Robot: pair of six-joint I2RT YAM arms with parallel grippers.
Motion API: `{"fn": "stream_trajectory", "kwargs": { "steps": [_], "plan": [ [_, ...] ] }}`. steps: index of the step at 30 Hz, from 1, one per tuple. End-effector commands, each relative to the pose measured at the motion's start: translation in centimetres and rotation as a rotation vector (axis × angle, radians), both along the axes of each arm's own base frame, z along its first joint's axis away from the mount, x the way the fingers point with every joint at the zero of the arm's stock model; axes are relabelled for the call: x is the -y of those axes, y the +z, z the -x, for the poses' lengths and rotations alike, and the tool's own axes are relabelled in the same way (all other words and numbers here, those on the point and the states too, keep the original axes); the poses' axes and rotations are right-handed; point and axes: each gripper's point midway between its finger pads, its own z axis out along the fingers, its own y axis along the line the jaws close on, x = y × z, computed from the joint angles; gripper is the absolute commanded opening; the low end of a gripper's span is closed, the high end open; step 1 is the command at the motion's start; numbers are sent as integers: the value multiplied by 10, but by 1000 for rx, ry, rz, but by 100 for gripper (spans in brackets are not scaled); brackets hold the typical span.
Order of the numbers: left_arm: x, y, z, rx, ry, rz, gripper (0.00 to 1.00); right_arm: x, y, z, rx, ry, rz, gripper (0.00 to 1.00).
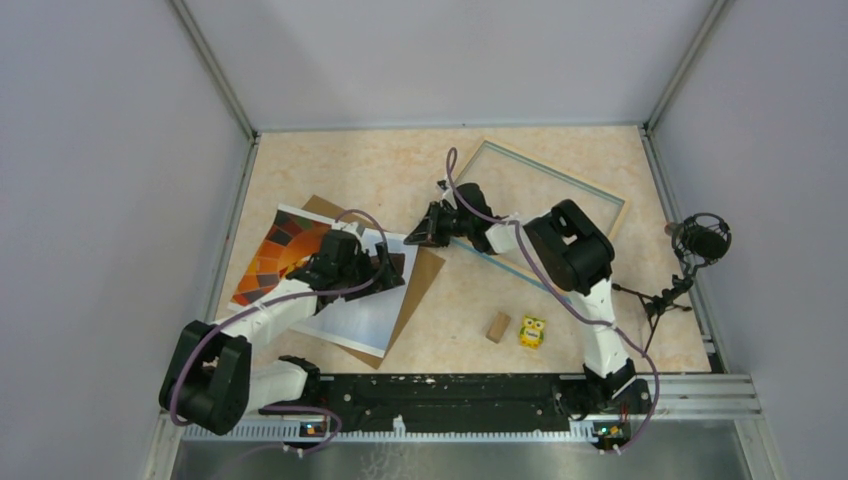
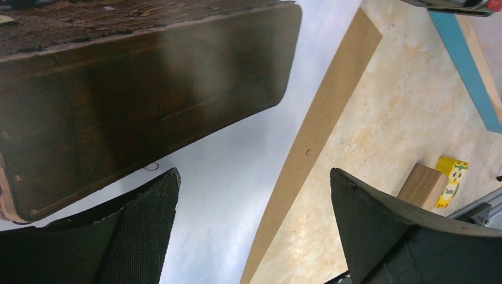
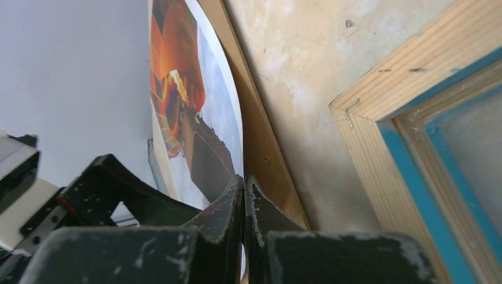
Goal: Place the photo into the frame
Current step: Pick up the photo at the center of the board, then turn over the photo from the photo frame.
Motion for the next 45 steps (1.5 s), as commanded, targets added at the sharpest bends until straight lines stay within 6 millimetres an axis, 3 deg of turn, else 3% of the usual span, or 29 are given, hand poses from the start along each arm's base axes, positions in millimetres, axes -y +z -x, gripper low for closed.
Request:
{"fn": "stream_trajectory", "kwargs": {
  "steps": [1, 11, 15, 22, 29, 32, 35, 37, 39, 42, 45],
  "plan": [
    [11, 42, -18, 104, -45, 34, 98, -8, 41, -5, 123, 46, 1, 0],
    [8, 142, -44, 348, -70, 5, 98, 24, 120, -1, 340, 109, 140, 0],
    [3, 167, -47, 419, -76, -22, 98, 53, 141, -3, 472, 104, 281, 0],
    [-1, 188, -48, 477, -79, -43, 98, 130, 230, -13, 858, 12, 438, 0],
    [0, 192, -49, 498, -87, -44, 98, 222, 354, -24, 1228, -214, 640, 0],
    [4, 189, -49, 497, -101, -39, 98, 243, 402, -14, 1437, -214, 764, 0],
    [8, 188, -49, 497, -112, -27, 98, 253, 428, 0, 1611, -172, 861, 0],
    [10, 189, -49, 501, -117, -22, 98, 255, 438, 13, 1705, -135, 882, 0],
    [12, 188, -49, 501, -121, -21, 98, 243, 430, 30, 1793, -14, 842, 0],
    [12, 188, -48, 504, -123, -26, 98, 215, 391, 64, 1939, 244, 697, 0],
    [11, 187, -48, 505, -123, -38, 98, 198, 337, 92, 1978, 399, 558, 0]
  ]
}}
